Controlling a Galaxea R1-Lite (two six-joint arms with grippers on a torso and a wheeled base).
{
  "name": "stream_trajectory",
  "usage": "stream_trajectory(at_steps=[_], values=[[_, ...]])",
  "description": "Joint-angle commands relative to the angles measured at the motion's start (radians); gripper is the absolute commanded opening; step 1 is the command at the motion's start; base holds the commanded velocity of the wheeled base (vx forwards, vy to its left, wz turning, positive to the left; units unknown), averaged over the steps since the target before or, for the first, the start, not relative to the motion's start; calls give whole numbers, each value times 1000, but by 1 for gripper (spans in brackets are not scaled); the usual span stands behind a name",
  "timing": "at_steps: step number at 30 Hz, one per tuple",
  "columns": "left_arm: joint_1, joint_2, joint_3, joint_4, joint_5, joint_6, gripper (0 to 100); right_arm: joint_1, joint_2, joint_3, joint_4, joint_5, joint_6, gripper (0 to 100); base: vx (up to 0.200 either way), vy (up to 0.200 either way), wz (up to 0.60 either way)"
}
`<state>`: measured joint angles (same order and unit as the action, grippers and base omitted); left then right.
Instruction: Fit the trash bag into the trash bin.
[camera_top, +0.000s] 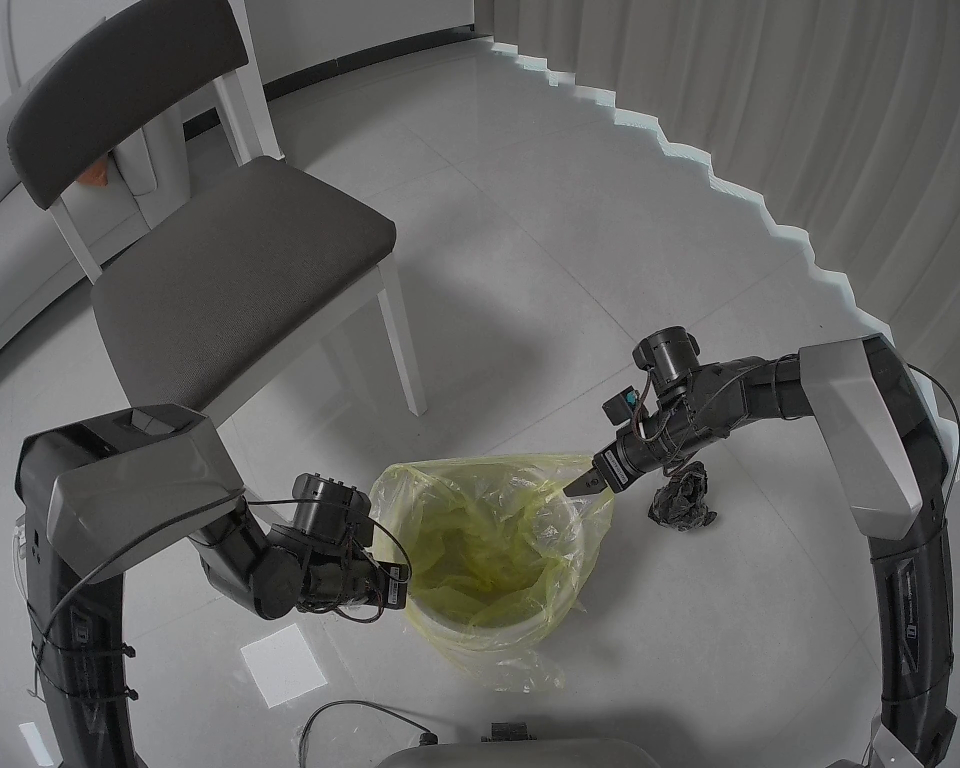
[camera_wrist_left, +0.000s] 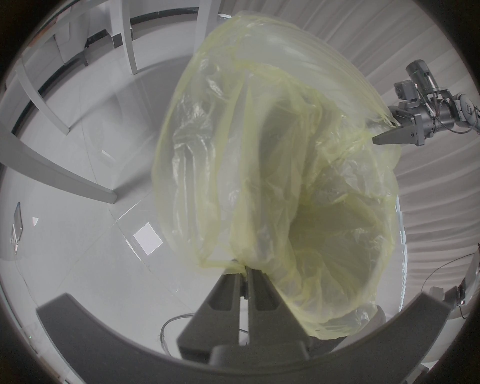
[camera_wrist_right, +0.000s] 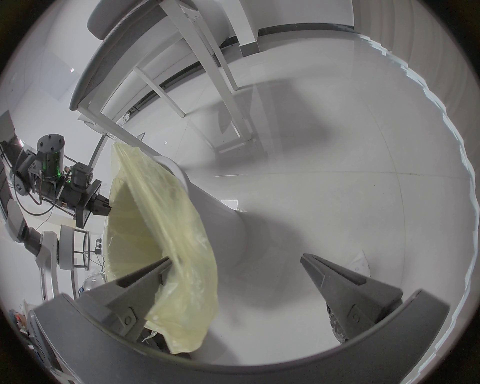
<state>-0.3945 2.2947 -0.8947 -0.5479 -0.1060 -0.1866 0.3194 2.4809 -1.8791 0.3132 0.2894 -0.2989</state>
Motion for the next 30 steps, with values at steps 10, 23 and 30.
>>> stream_trajectory(at_steps=[10,23,30], values=[[19,40,-75,8,23,13,0,-6,58,-41,0,-1,4,100,0,0,0],[16,12,-70,8,23,6,0,-42,44,-72,3,1,11,100,0,0,0],[9,2,-47,8,25,1,0,-2,16,-89,7,2,15,100,0,0,0]])
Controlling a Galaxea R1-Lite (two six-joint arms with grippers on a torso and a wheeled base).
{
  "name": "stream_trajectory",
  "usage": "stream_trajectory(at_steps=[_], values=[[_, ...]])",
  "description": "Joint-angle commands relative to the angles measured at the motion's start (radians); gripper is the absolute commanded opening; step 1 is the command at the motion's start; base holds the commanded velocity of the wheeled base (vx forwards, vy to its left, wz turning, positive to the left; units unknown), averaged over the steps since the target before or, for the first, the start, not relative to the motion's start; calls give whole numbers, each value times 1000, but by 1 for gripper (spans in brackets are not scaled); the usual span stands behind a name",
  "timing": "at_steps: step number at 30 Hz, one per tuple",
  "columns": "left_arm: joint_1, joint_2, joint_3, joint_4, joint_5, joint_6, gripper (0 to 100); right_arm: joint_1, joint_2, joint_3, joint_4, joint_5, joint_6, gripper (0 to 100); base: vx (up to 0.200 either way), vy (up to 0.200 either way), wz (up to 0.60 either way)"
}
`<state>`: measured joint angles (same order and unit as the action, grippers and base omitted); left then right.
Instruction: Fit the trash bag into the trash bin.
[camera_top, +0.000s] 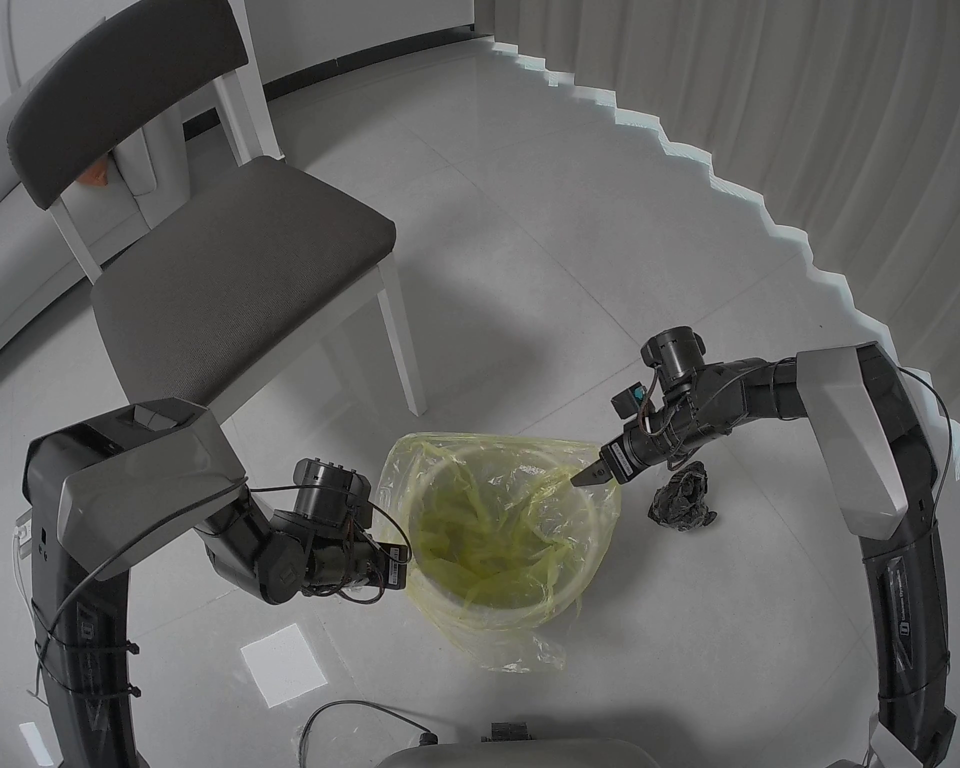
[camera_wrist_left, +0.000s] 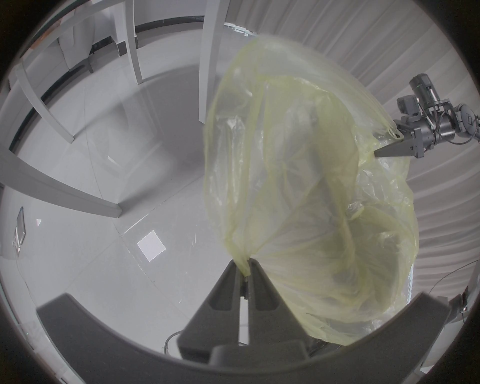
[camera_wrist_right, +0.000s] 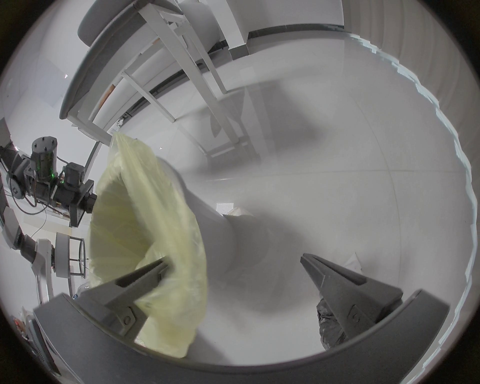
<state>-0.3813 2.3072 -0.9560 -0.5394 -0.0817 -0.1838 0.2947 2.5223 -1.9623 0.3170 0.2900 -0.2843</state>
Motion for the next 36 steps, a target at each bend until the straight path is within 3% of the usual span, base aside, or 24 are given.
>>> stream_trajectory(at_steps=[1,10,22,36], values=[[-4,-11,19,-1,0,-3,0,29,-33,-6,8,1,0,100,0,0,0],[-11,-28,43,-4,2,-17,0,43,-54,31,33,0,2,100,0,0,0],[-16,-38,69,-10,2,-17,0,-14,-50,53,33,-2,-9,100,0,0,0],[-4,-8,25,-10,2,-16,0,-22,95,-16,27,-2,-10,100,0,0,0]])
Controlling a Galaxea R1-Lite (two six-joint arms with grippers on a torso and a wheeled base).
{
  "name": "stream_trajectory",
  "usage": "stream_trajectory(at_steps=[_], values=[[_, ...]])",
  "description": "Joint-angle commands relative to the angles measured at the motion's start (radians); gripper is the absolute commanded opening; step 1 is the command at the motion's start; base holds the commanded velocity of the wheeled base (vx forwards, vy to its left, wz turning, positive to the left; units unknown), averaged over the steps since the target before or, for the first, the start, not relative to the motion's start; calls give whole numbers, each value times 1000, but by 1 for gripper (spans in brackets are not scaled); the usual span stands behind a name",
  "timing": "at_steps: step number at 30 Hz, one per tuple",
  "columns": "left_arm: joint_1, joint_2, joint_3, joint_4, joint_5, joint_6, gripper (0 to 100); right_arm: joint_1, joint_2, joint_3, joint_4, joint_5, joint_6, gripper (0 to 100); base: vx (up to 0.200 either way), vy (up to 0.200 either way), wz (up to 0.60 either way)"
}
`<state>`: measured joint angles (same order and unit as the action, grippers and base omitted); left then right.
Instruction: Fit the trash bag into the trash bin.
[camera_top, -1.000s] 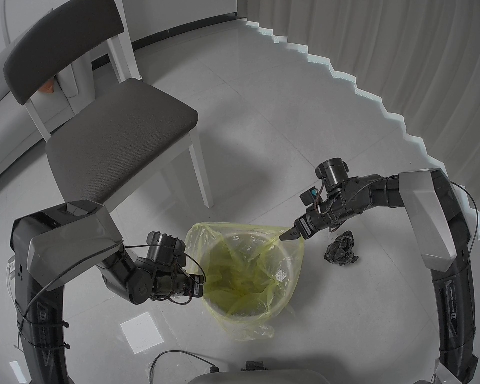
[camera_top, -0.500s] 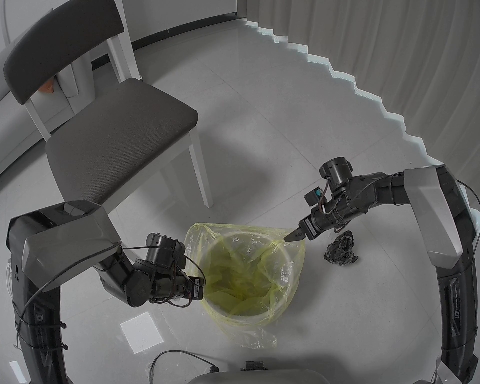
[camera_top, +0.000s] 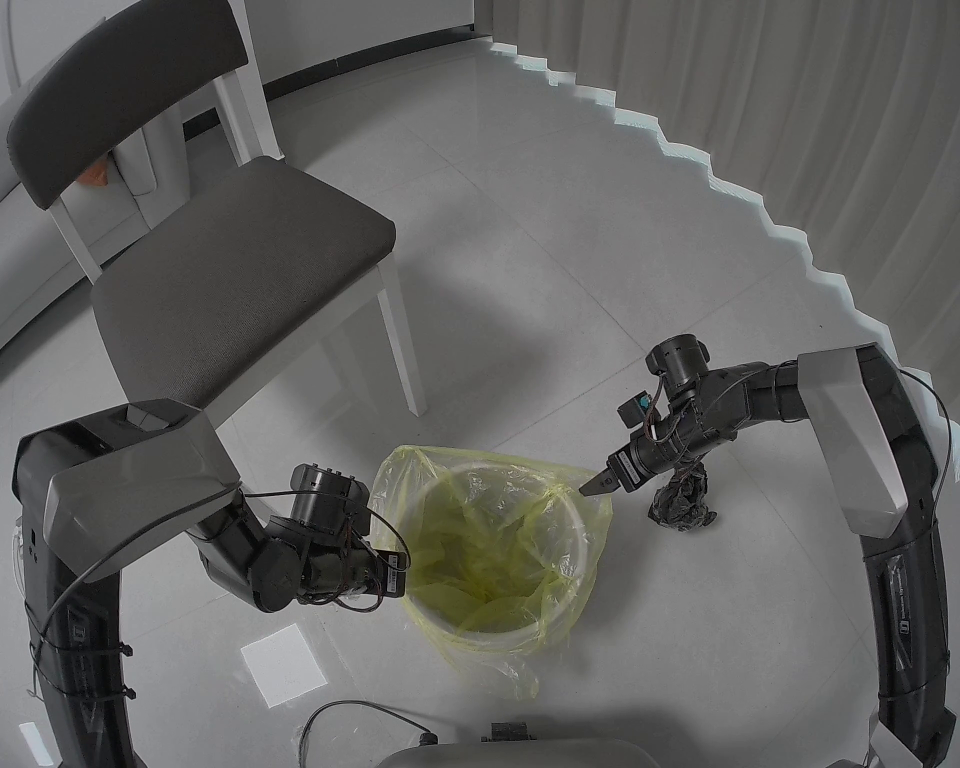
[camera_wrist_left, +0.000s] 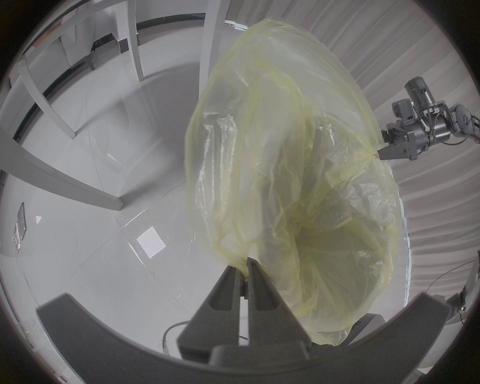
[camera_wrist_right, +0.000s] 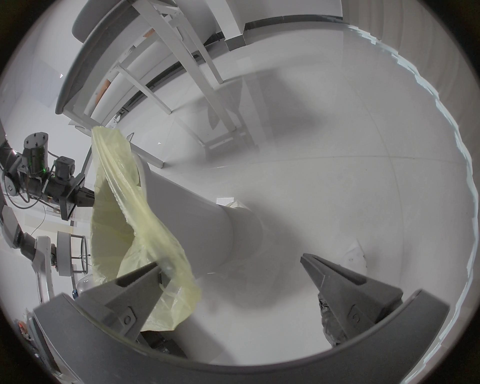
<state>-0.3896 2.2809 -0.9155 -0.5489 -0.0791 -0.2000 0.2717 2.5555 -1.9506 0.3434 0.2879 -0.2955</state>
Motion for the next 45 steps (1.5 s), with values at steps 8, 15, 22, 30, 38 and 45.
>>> stream_trajectory(at_steps=[8,15,22,30,38,45], values=[[14,52,-55,3,1,4,0,1,120,-49,0,1,6,100,0,0,0],[21,86,-85,9,2,10,0,3,147,-49,0,1,7,100,0,0,0],[29,111,-120,12,7,13,0,1,157,-49,2,1,9,100,0,0,0],[28,104,-120,15,15,1,0,3,149,-49,6,1,10,100,0,0,0],[26,42,-92,14,24,-45,0,0,84,-49,51,1,4,100,0,0,0],[29,40,-52,-6,22,-73,0,-6,40,-47,94,1,-20,100,0,0,0]])
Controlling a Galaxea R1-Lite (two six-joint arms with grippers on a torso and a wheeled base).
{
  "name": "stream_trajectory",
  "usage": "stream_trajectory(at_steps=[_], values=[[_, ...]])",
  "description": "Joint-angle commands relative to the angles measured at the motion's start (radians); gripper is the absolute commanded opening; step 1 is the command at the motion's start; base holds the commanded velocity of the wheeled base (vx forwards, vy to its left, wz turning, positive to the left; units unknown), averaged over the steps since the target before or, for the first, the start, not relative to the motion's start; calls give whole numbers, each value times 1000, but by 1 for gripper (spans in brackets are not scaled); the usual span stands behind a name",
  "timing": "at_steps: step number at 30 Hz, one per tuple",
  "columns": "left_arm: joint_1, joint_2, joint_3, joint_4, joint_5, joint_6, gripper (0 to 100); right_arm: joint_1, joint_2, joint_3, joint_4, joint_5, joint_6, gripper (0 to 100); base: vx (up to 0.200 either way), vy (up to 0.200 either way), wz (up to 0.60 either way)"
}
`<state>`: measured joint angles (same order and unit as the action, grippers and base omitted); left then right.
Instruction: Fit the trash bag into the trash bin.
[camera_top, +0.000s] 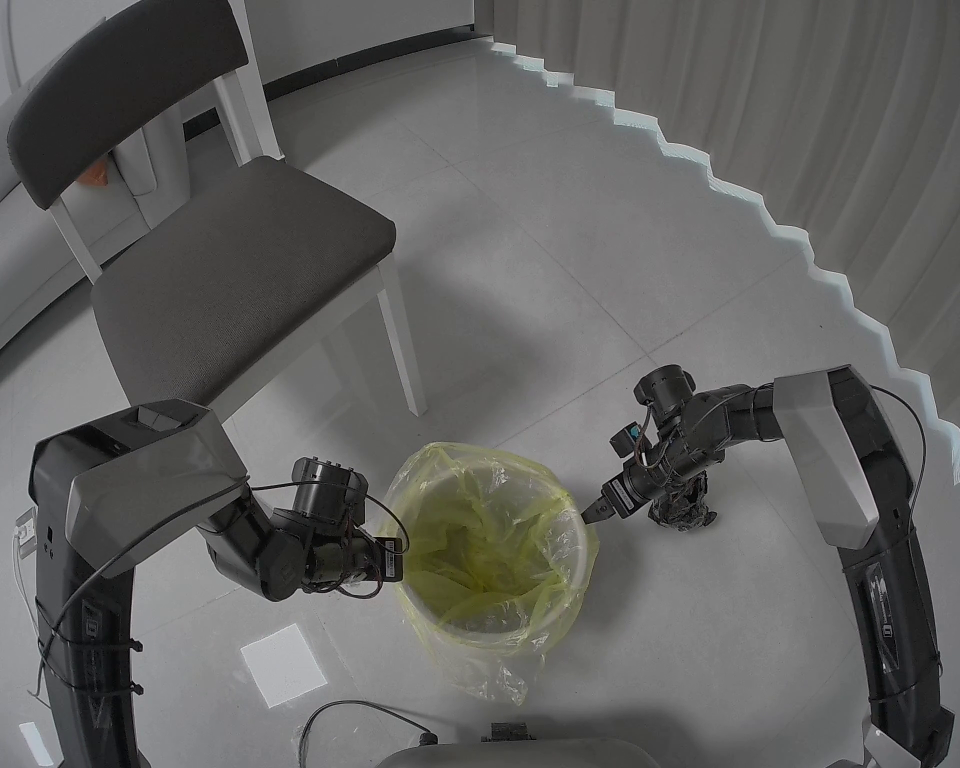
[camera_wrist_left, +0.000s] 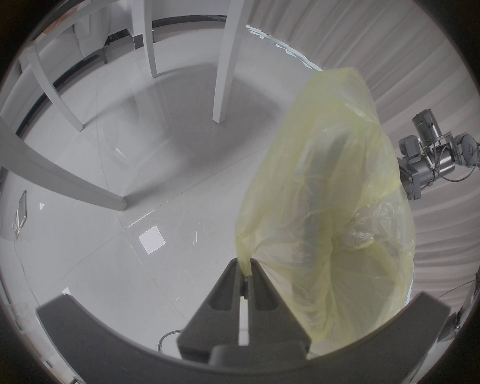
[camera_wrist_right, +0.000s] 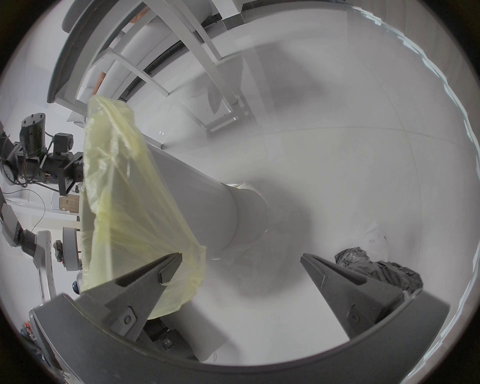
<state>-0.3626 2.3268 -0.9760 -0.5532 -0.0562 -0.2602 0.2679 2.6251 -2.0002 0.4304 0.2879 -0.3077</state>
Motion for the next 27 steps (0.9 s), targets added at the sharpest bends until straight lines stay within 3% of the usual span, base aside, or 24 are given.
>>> stream_trajectory(at_steps=[1,10,16,25,26,27], values=[[1,-6,5,-4,-1,-21,0,-2,-33,12,5,1,-11,100,0,0,0],[-3,-12,8,-10,-4,-24,0,-9,-53,15,2,1,1,100,0,0,0],[-9,-1,42,-102,-1,-22,0,-29,-74,18,10,1,-1,100,0,0,0],[-9,-18,105,-131,1,-19,0,-33,-93,31,10,1,-1,100,0,0,0],[-9,-24,105,-131,1,-22,100,-33,-96,32,10,1,-1,100,0,0,0],[-7,-30,108,-134,4,-22,100,-33,-97,37,10,1,-1,100,0,0,0]])
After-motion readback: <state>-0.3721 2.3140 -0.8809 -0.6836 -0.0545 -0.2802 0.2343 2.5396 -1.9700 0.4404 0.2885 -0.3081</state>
